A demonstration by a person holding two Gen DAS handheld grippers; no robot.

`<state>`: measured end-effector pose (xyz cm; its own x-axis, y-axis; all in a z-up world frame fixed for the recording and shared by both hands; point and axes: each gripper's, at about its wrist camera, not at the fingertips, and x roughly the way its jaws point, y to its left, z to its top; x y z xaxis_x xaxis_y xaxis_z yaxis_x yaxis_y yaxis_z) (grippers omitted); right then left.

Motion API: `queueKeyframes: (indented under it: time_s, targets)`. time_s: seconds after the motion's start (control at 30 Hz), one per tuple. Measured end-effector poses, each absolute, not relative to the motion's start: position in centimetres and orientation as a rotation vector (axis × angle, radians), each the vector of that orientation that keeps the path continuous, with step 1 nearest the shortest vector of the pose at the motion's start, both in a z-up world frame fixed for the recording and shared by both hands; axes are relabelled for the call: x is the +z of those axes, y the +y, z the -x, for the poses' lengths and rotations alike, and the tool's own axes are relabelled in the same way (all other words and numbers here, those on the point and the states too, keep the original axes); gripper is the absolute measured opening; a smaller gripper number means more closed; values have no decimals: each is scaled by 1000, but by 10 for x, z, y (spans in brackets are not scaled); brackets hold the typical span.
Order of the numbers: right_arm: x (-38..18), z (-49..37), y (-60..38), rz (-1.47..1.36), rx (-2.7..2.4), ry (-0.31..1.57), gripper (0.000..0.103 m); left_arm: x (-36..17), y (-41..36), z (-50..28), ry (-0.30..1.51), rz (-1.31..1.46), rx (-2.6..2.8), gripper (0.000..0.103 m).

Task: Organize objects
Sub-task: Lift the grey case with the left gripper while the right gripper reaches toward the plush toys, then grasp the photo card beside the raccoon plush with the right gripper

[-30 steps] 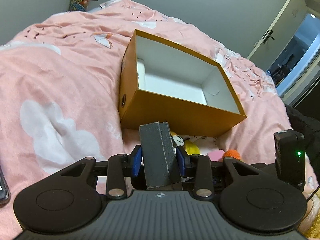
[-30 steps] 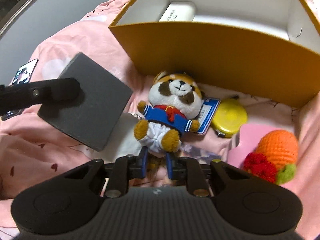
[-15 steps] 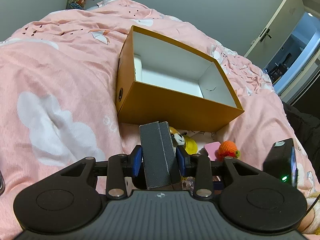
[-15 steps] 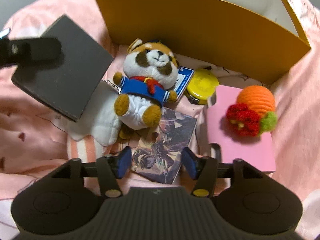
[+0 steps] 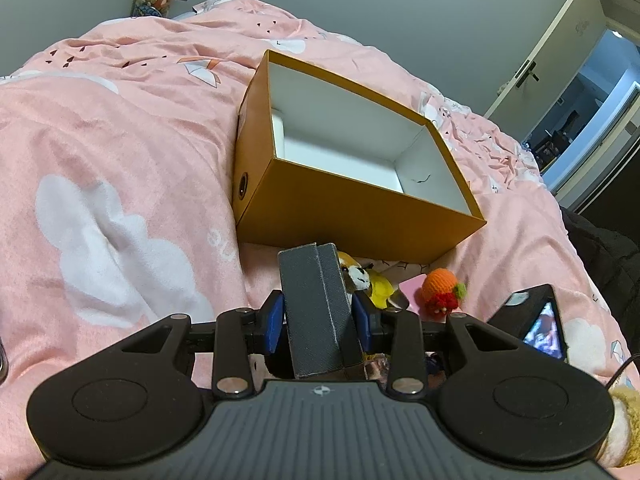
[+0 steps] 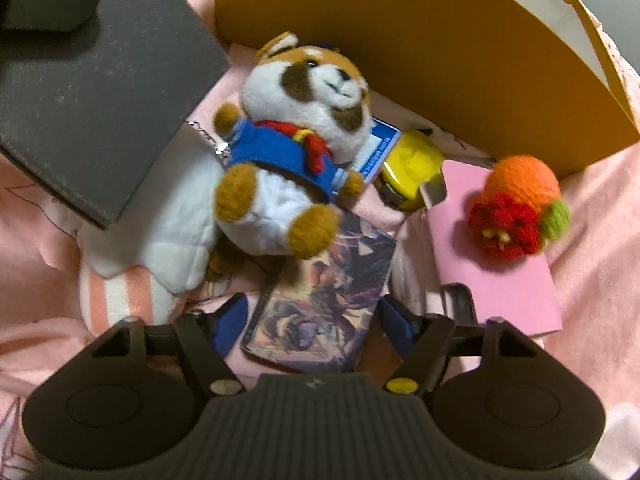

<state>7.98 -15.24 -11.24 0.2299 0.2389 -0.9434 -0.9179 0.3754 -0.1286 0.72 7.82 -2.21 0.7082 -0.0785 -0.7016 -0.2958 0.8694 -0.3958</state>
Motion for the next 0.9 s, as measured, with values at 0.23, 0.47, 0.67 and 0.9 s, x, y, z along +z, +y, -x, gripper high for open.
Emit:
queueKeyframes:
  time_s: [0.23,0.47,0.67,0.9]
  targets:
    - [-89,-85,-177,753,932,1007,62,-21,77,-7,783,512,123,41]
    - [-70,-111,-207,561,961,1112,61,-21,76,-7,784,514,123,41]
    - [-74,-138,-221,289,979,1289,60,-22,71,-8,787,503,107,41]
    - [-75,-142,-223,311,922,1268,50,-22,67,-10,796,503,90,41]
